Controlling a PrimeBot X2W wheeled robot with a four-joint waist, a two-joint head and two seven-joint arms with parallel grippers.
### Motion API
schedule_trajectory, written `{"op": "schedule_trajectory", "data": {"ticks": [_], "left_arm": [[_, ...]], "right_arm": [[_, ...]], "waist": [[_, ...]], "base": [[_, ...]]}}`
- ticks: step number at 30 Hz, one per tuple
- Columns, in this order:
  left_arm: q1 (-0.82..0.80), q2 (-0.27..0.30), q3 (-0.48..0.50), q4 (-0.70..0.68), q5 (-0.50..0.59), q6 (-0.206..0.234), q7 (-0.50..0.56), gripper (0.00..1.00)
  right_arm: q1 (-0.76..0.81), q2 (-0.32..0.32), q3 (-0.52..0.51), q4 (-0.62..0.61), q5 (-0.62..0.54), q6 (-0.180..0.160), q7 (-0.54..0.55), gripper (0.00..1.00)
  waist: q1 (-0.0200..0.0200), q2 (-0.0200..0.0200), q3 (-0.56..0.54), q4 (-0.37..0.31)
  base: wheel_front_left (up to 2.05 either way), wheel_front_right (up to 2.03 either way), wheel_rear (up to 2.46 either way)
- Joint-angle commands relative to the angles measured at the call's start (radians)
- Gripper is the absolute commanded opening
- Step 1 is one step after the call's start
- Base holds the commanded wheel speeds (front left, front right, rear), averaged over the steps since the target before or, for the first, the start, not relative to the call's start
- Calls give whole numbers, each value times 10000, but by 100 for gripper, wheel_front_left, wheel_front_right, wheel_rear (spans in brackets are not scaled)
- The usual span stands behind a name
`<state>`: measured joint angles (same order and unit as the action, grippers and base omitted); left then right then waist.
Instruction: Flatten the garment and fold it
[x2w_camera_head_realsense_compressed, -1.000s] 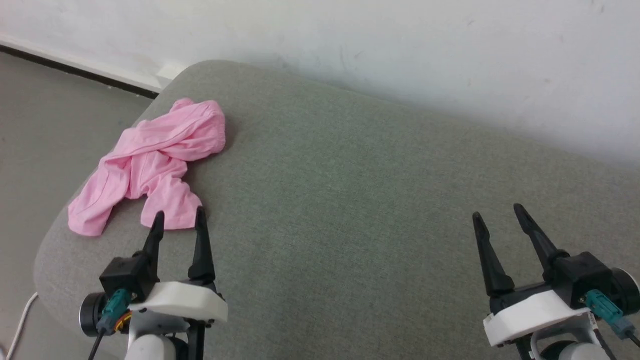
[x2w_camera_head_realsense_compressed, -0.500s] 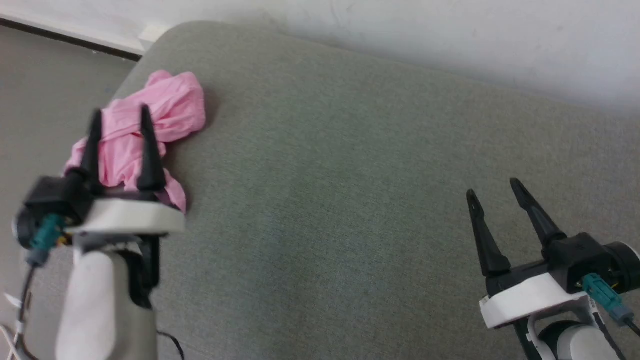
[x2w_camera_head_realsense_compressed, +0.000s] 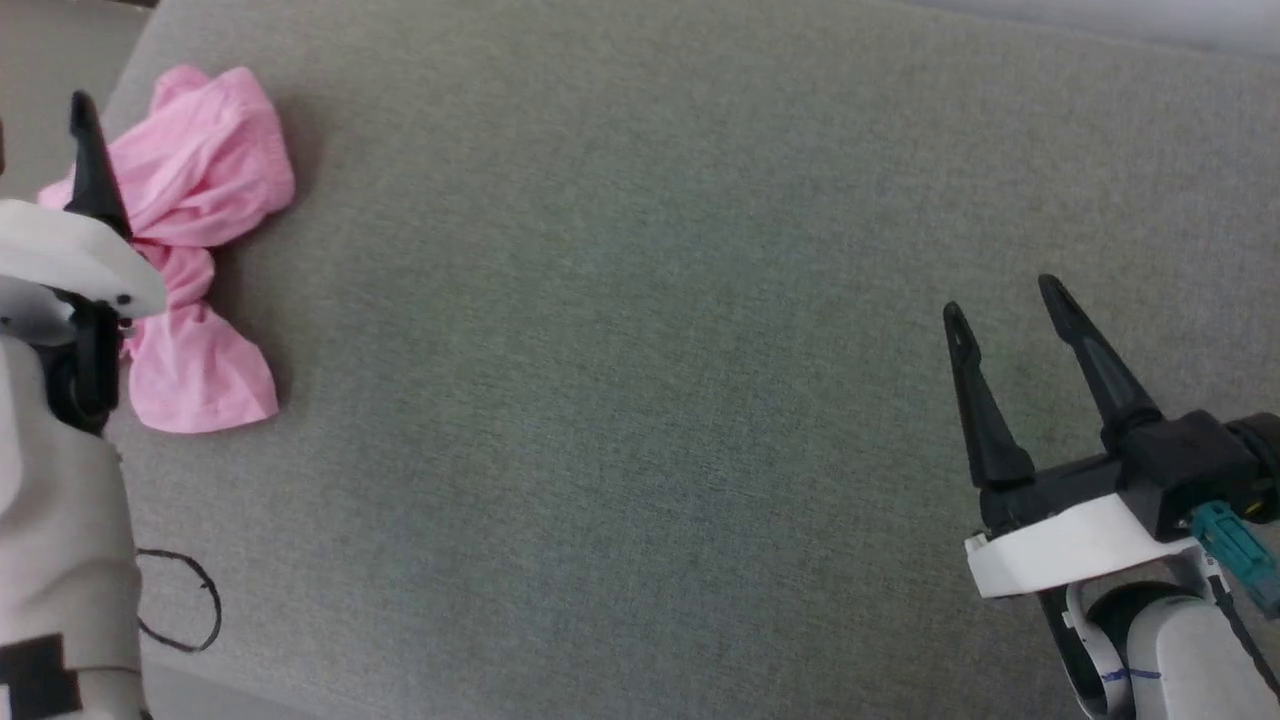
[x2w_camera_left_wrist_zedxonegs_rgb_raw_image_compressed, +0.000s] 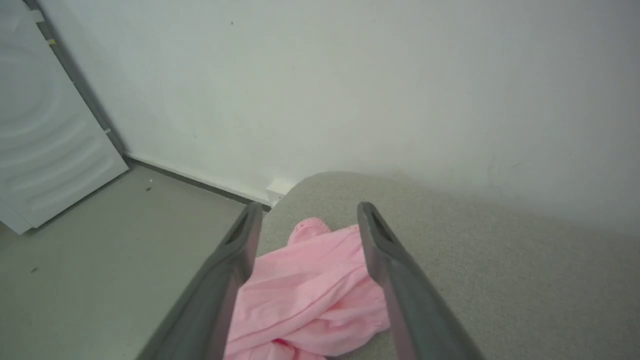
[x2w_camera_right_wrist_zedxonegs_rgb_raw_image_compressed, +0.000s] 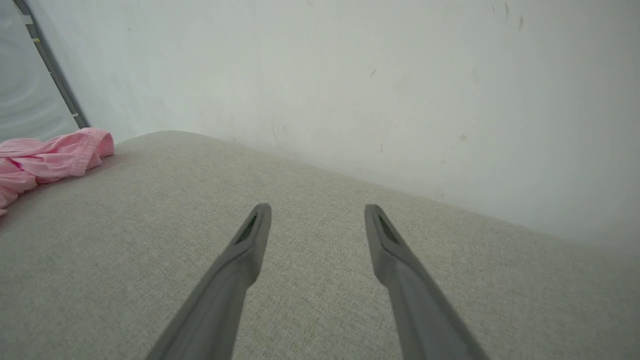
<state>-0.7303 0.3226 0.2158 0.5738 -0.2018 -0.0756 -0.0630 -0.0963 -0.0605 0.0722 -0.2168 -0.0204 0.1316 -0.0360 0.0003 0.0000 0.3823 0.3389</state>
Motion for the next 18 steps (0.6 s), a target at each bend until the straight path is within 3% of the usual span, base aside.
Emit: {"op": "schedule_trajectory", "data": {"ticks": [1,8,16,17,18], "left_arm": [[-331,122,30,418,-180,-102,180,100],[-1340,783,314,3513,-924,-128,3099,100],[-1548,1405,392,5244,-1252,-21,5585,100],[-1562,1406,384,5336,-1277,0,5787,77],[-1572,1402,367,5442,-1307,-8,6045,46]], "right_arm": [[-182,-53,33,-100,-71,-8,-22,100],[-591,-215,305,-266,10,-9,-3,100],[-755,-271,328,-337,163,-9,-43,100],[-743,-264,325,-323,202,-9,-48,100],[-735,-255,345,-301,228,-9,-51,100]], "waist": [[-3,0,688,-340],[-3,0,1330,-572],[-3,0,1652,-858],[-3,0,1630,-872],[-3,0,1591,-890]], "base": [[0,0,0],[0,0,0],[0,0,0],[0,0,0],[0,0,0]]}}
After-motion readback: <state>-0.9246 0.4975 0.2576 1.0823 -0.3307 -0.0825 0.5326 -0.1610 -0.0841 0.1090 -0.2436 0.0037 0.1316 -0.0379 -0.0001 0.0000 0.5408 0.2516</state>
